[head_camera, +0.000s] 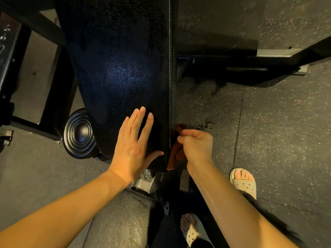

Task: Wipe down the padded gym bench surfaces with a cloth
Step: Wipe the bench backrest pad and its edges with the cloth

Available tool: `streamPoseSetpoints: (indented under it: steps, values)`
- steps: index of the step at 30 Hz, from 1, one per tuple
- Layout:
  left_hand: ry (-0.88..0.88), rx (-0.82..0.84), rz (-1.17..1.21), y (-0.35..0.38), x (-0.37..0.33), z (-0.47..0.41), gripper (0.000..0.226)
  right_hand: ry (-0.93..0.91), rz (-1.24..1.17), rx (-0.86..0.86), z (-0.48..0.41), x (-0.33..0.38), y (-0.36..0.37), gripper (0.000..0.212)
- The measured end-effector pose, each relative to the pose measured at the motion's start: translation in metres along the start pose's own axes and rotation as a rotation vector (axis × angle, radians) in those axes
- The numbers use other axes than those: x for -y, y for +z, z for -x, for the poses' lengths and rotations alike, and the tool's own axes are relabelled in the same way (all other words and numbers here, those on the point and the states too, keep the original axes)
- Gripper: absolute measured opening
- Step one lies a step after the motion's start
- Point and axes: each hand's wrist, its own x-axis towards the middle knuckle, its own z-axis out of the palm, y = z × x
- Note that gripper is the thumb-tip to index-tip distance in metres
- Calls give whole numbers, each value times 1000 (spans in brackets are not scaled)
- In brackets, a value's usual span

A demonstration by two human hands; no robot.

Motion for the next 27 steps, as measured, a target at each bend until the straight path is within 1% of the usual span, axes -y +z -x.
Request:
streamPoseSetpoints:
  steps: [4,6,8,11,13,14,16,18,19,21,23,25,27]
  values:
    - [8,9,-54,-5,-2,0,106,38,-22,-3,4,15,2,28]
    - [17,10,-78,-8,-1,-1,110,16,-47,7,9,28,1,25]
    - [15,20,-101,-10,-2,-2,112,-39,-147,35,12,54,-2,24]
    - [-8,31,-85,-14,-6,-3,110,-131,-373,97,22,115,-1,26]
    - [-8,32,-27,-22,-8,-3,103,-227,-534,171,32,147,-3,22]
    - [-3,27,7,-28,-7,-5,97,-285,-567,174,37,156,-6,23]
    - [10,1,56,-41,0,-12,81,-340,-555,126,44,160,-18,23]
    - [5,-49,69,-57,8,-28,71,-291,-496,67,45,151,-29,24]
    - [-10,-67,70,-64,11,-39,70,-262,-455,43,44,144,-33,25]
    - [-41,-86,60,-76,11,-62,79,-263,-400,-8,38,139,-36,26]
    - [-72,-82,46,-82,6,-78,93,-358,-405,-36,28,148,-32,23]
    - [-112,-74,36,-84,1,-85,101,-466,-400,-28,17,164,-17,23]
    - [-132,-69,29,-83,-2,-86,102,-510,-365,35,10,172,-1,23]
